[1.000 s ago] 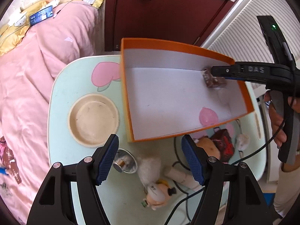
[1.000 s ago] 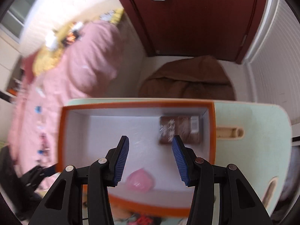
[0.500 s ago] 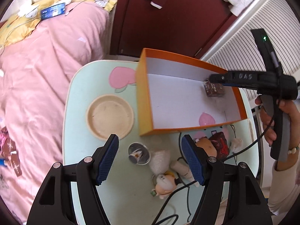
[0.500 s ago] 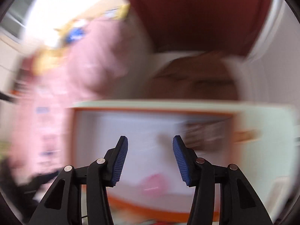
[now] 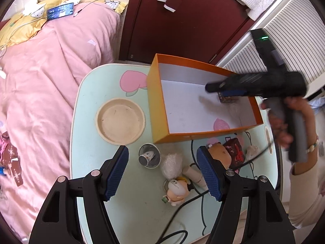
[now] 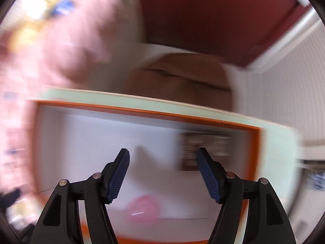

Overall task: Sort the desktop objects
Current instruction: 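Reach the right tool into the box toward the pink translucent item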

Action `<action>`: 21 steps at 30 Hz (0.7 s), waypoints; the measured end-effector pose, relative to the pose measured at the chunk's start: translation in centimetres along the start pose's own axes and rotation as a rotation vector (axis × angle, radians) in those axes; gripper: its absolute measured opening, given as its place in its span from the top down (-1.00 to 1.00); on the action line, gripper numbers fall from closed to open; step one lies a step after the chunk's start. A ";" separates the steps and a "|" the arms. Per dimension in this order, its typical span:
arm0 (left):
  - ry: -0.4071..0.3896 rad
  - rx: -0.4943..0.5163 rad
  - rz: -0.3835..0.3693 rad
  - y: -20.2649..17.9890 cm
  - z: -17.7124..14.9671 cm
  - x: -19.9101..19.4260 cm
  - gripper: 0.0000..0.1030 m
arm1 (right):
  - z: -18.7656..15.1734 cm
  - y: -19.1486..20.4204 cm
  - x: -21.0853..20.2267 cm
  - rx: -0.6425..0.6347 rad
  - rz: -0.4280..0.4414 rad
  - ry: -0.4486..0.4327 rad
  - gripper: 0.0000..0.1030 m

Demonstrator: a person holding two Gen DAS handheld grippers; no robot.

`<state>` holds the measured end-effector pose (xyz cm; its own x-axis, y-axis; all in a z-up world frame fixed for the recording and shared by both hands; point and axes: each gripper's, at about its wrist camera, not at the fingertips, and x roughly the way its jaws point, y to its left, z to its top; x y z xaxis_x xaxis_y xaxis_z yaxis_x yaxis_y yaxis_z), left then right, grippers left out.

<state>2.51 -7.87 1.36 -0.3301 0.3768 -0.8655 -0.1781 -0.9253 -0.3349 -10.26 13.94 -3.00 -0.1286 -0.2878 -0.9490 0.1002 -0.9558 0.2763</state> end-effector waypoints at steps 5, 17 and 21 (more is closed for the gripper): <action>-0.007 -0.021 0.000 0.5 -0.2 -0.1 -0.36 | 0.5 -2.8 -3.4 0.101 -0.083 -0.102 -0.16; 0.001 -0.013 -0.021 0.2 -0.6 0.3 -0.36 | 0.7 -1.9 0.3 0.000 -0.345 0.061 -0.35; 0.003 -0.018 -0.019 0.4 -0.8 0.4 -0.36 | 0.5 -2.3 -0.2 0.098 0.189 0.126 -0.13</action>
<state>3.06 -8.12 0.64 -0.3241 0.3944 -0.8599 -0.1677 -0.9185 -0.3581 -10.96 16.20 -3.43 0.0082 -0.4579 -0.8890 0.0136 -0.8889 0.4580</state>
